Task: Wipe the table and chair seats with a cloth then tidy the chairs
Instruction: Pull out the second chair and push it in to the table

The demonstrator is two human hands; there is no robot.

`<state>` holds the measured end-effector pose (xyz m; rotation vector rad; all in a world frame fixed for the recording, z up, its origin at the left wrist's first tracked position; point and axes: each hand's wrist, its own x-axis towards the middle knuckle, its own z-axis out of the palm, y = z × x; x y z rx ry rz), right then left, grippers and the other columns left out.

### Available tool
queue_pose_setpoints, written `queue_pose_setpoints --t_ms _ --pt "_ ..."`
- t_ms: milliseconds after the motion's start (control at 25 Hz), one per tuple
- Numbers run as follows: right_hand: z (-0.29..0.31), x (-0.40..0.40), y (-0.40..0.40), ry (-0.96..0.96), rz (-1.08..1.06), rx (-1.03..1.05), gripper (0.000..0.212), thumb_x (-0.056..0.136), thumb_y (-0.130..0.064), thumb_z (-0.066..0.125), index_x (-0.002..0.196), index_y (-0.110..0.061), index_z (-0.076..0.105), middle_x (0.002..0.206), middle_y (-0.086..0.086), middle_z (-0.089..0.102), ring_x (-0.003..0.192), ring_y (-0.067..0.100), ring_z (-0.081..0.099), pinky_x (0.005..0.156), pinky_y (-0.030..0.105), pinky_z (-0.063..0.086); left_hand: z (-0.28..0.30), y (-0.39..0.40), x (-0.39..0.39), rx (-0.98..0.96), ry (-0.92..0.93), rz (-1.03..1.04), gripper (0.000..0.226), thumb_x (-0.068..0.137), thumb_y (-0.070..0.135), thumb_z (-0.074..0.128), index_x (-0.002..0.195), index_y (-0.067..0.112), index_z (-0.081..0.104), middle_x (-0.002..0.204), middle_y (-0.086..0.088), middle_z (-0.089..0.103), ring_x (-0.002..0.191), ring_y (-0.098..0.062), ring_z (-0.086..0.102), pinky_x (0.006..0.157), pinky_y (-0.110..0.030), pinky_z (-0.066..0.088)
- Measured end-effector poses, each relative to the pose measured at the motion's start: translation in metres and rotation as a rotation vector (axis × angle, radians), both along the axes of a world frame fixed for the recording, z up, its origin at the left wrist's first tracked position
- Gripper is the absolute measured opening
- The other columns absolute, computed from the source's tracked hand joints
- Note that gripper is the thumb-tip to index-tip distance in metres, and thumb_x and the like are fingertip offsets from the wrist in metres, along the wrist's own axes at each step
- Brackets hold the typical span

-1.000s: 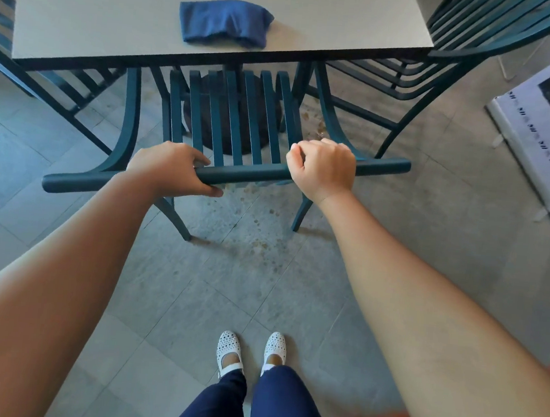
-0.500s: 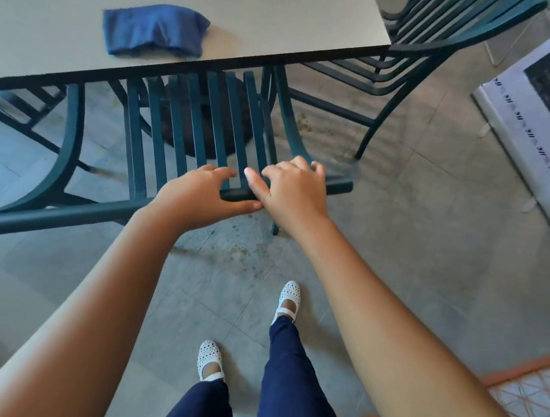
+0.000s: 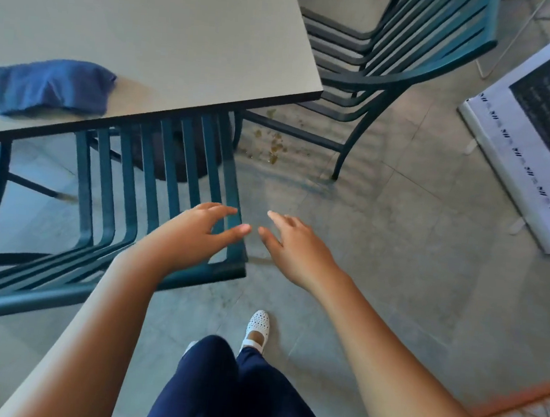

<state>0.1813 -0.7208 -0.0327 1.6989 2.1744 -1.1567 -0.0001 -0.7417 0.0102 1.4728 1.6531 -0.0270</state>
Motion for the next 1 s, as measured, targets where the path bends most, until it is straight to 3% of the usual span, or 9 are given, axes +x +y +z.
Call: queue_pose_setpoints --t_ms 160,360,480,560,720,800,880,960,1000 --pt "-0.008 0.037 0.045 0.019 -0.120 -0.018 0.053 0.098 -0.043 0.039 0.145 -0.019 0.031 0.147 0.006 0.038 0.134 0.023 0.035 0.106 0.038 0.034 -0.012 0.046 0.036 -0.022 0.065 -0.046 0.064 0.087 0.059 0.044 0.141 0.025 0.038 0.144 -0.004 0.041 0.122 -0.022 0.049 0.101 -0.036 0.039" --pt "-0.006 0.077 0.115 0.025 -0.180 0.000 0.046 0.097 -0.037 0.042 0.141 -0.021 0.039 0.143 0.001 0.041 0.129 0.020 0.040 0.099 0.034 0.037 -0.026 0.115 0.074 0.049 0.096 -0.066 0.057 0.087 0.058 0.048 0.135 0.026 0.046 0.136 0.001 0.051 0.112 -0.017 0.056 0.095 -0.038 0.048" --pt "-0.004 0.095 0.162 0.035 -0.200 0.017 0.042 0.097 -0.035 0.043 0.137 -0.023 0.044 0.137 0.000 0.047 0.122 0.020 0.047 0.094 0.032 0.040 -0.030 0.158 0.099 0.146 0.061 0.029 0.041 0.089 0.052 0.051 0.120 0.027 0.057 0.108 0.011 0.061 0.092 -0.008 0.059 0.084 -0.035 0.052" --pt "-0.002 0.105 0.195 0.047 -0.219 0.016 0.039 0.097 -0.034 0.043 0.134 -0.024 0.047 0.132 0.000 0.050 0.115 0.020 0.051 0.092 0.032 0.043 -0.029 0.189 0.119 0.210 0.069 0.099 0.026 0.090 0.048 0.051 0.104 0.029 0.061 0.086 0.016 0.057 0.079 -0.005 0.056 0.075 -0.031 0.052" --pt "0.005 0.122 0.262 0.072 -0.230 0.094 0.031 0.096 -0.031 0.043 0.121 -0.020 0.057 0.116 0.002 0.057 0.103 0.022 0.055 0.082 0.032 0.045 -0.025 0.240 0.156 0.253 0.066 0.177 0.015 0.092 0.040 0.050 0.085 0.028 0.055 0.074 0.012 0.054 0.070 -0.009 0.053 0.064 -0.029 0.048" --pt "0.011 0.132 0.295 0.072 -0.228 0.153 0.028 0.097 -0.030 0.042 0.114 -0.017 0.060 0.110 0.004 0.058 0.097 0.021 0.055 0.073 0.028 0.041 -0.025 0.265 0.173 0.278 0.059 0.218 0.018 0.093 0.037 0.049 0.087 0.022 0.058 0.077 0.009 0.056 0.072 -0.012 0.055 0.066 -0.031 0.049" --pt "0.020 0.142 0.327 0.036 -0.172 0.226 0.030 0.098 -0.031 0.040 0.114 -0.016 0.060 0.112 0.004 0.057 0.099 0.020 0.053 0.072 0.028 0.040 -0.024 0.291 0.191 0.282 0.046 0.255 0.021 0.094 0.037 0.048 0.101 0.021 0.060 0.095 0.006 0.058 0.079 -0.014 0.058 0.071 -0.031 0.050" --pt "0.027 0.152 0.360 -0.053 -0.016 0.287 0.038 0.099 -0.037 0.037 0.129 -0.020 0.052 0.130 0.005 0.051 0.119 0.021 0.044 0.089 0.033 0.041 -0.025 0.319 0.208 0.237 0.042 0.279 0.039 0.094 0.042 0.048 0.127 0.022 0.049 0.129 -0.003 0.048 0.090 -0.017 0.061 0.081 -0.030 0.049" --pt "0.030 0.156 0.375 -0.113 0.092 0.295 0.044 0.099 -0.041 0.035 0.138 -0.023 0.043 0.143 0.005 0.042 0.130 0.024 0.033 0.102 0.037 0.035 -0.027 0.332 0.216 0.193 0.052 0.283 0.051 0.093 0.045 0.048 0.138 0.023 0.039 0.143 -0.006 0.035 0.099 -0.021 0.061 0.088 -0.032 0.047"
